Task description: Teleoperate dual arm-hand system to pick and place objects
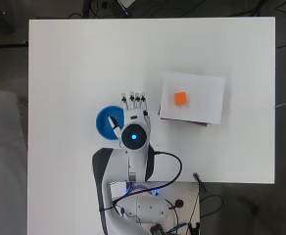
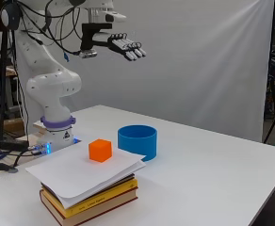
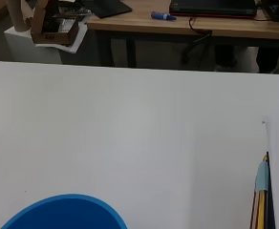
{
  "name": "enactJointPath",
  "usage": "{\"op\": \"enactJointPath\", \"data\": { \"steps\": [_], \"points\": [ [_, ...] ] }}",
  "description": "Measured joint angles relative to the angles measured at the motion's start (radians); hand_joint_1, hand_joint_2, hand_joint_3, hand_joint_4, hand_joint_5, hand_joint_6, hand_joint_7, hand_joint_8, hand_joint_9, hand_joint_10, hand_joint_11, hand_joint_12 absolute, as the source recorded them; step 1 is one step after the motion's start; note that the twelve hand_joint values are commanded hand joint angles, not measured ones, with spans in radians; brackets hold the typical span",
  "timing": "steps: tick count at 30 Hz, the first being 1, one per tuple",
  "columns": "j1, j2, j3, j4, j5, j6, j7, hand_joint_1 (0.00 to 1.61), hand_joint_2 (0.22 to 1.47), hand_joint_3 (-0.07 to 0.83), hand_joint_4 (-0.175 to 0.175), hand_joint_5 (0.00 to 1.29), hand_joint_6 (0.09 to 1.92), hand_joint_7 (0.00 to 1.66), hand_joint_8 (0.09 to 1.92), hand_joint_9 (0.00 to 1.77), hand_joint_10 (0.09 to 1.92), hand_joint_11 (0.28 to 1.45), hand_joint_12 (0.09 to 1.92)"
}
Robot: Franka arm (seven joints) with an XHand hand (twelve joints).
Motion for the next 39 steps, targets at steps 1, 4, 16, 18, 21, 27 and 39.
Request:
{"op": "enactJointPath", "data": {
  "steps": [1, 4, 16, 18, 21, 27, 39],
  "points": [
    [-0.001, 0.019, -0.019, 0.011, -0.007, 0.005, -0.020, 0.03, 1.10, -0.010, 0.077, 0.31, 0.09, 0.33, 0.09, 0.45, 0.09, 0.45, 0.09],
    [-0.003, 0.082, -0.085, 0.043, -0.026, 0.018, -0.071, 0.02, 1.10, -0.010, 0.080, 0.31, 0.09, 0.33, 0.09, 0.46, 0.09, 0.46, 0.09],
    [-0.001, 0.247, -0.207, 0.124, 0.049, 0.046, -0.112, 0.15, 1.10, 0.000, 0.042, 0.28, 0.09, 0.35, 0.09, 0.49, 0.09, 0.47, 0.09],
    [-0.001, 0.284, -0.235, 0.130, 0.066, 0.062, -0.118, 0.16, 1.10, -0.001, 0.041, 0.28, 0.09, 0.36, 0.09, 0.50, 0.09, 0.47, 0.09],
    [-0.003, 0.304, -0.263, 0.131, 0.075, 0.089, -0.125, 0.18, 1.10, -0.002, 0.043, 0.28, 0.09, 0.35, 0.09, 0.49, 0.09, 0.46, 0.09],
    [-0.011, 0.329, -0.295, 0.067, 0.063, 0.223, -0.122, 0.17, 1.09, -0.003, 0.064, 0.29, 0.09, 0.33, 0.09, 0.45, 0.09, 0.45, 0.09],
    [-0.017, 0.400, -0.364, 0.009, 0.050, 0.387, -0.177, 0.11, 1.08, -0.003, 0.087, 0.33, 0.09, 0.39, 0.09, 0.49, 0.09, 0.46, 0.09]
  ]
}}
